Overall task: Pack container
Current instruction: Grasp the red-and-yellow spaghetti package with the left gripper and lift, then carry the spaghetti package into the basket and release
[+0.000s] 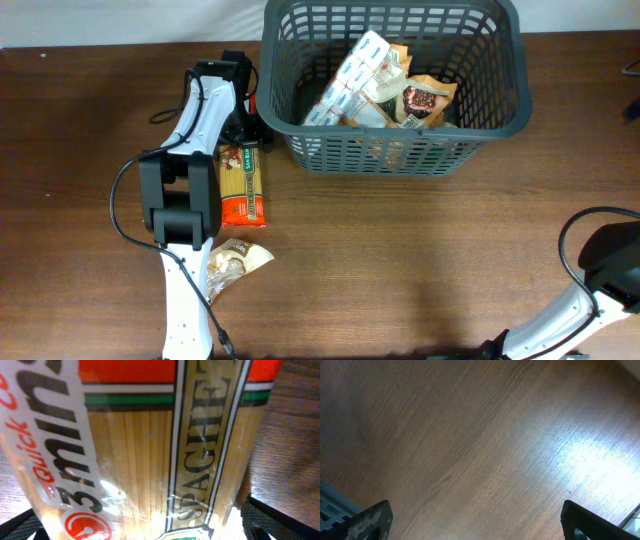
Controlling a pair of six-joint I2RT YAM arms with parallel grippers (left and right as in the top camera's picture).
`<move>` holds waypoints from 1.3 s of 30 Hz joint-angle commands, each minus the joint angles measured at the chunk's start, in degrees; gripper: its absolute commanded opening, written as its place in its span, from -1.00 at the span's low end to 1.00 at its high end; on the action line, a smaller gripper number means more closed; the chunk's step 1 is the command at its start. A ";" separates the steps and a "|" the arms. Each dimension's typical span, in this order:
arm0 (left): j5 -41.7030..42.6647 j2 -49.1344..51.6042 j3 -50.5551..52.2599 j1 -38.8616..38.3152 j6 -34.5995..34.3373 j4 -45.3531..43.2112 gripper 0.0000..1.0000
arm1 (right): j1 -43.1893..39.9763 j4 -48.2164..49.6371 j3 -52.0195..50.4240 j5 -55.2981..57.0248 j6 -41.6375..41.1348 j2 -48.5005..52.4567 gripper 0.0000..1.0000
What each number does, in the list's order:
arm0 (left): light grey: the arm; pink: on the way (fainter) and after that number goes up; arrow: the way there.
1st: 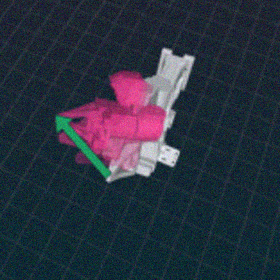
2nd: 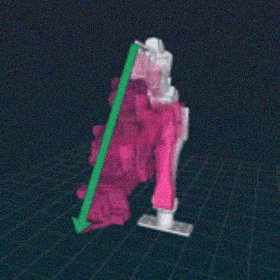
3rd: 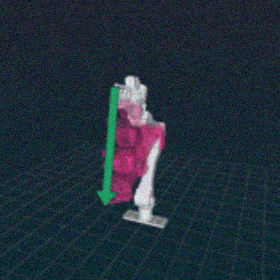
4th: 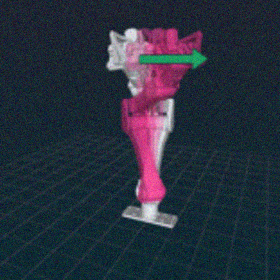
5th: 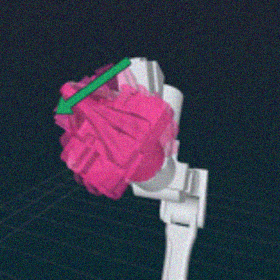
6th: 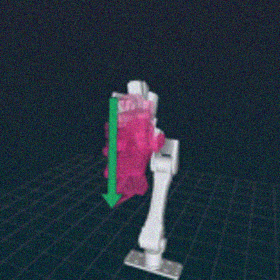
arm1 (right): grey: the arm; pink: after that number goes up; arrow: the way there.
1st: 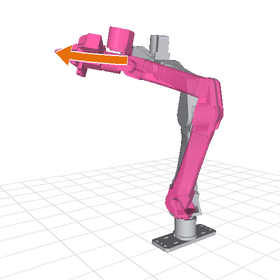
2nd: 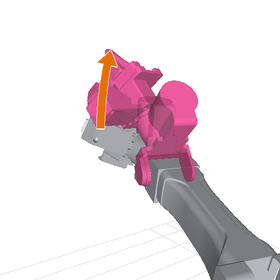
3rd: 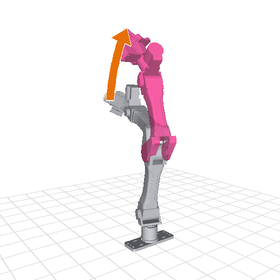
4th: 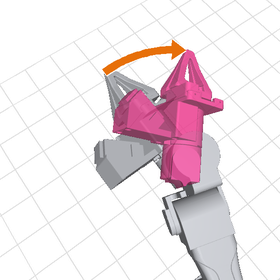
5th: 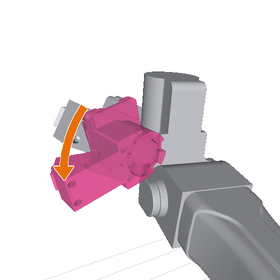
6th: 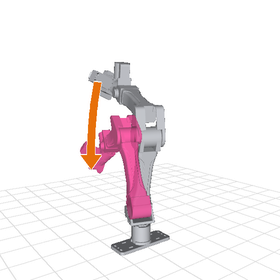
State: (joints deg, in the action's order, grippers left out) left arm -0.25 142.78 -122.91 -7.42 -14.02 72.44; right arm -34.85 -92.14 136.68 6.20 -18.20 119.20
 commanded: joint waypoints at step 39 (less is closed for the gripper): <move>-1.05 -18.16 -30.36 14.34 -4.87 3.85 -0.96 | 0.07 0.04 -0.35 0.28 -0.55 -0.72 0.98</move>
State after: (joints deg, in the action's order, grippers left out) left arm -1.85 136.66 -145.53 9.30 -18.09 76.73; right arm -34.85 -92.14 136.68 6.20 -18.22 119.20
